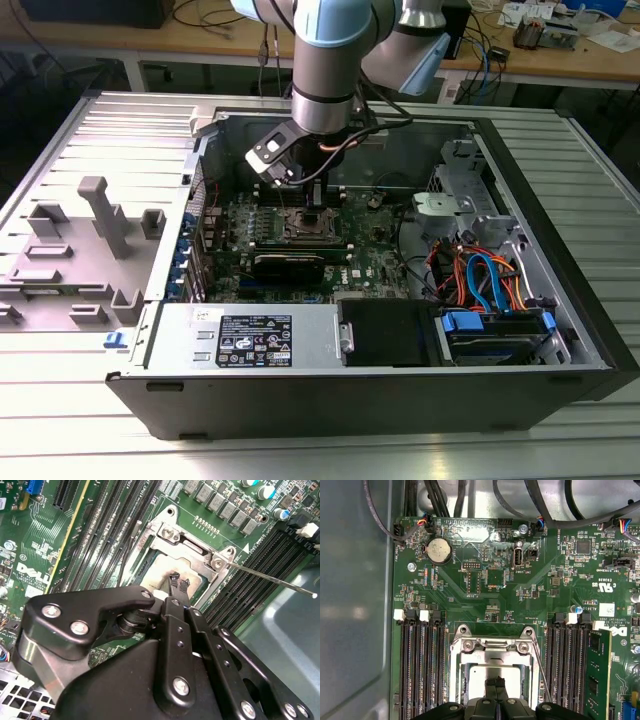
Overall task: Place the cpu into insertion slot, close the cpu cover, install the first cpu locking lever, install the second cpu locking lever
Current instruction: 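Install the first cpu locking lever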
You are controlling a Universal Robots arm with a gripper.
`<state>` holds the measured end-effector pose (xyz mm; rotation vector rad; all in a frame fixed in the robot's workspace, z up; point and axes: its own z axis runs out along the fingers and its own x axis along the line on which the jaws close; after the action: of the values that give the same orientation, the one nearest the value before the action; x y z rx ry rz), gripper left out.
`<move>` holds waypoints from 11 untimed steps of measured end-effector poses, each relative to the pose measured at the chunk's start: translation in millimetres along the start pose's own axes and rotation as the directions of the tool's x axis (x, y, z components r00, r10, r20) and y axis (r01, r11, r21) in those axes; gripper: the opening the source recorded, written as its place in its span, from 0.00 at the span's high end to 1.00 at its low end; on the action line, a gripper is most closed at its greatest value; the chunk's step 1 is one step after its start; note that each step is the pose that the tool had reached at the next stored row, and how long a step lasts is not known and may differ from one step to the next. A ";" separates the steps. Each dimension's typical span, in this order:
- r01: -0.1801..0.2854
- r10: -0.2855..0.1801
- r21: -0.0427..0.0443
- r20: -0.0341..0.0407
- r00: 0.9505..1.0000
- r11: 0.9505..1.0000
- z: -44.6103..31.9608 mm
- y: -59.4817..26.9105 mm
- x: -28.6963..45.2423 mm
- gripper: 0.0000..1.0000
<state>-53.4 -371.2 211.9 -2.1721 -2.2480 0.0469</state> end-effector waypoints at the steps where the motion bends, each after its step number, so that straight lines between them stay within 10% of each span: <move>1: 0.000 0.000 0.000 0.000 1.000 1.000 0.0 0.0 0.0 0.89; 11: 0.000 0.000 0.000 0.000 1.000 1.000 -11.2 0.2 -0.3 0.89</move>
<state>-52.9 -371.4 223.1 -2.1721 -2.2480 0.0470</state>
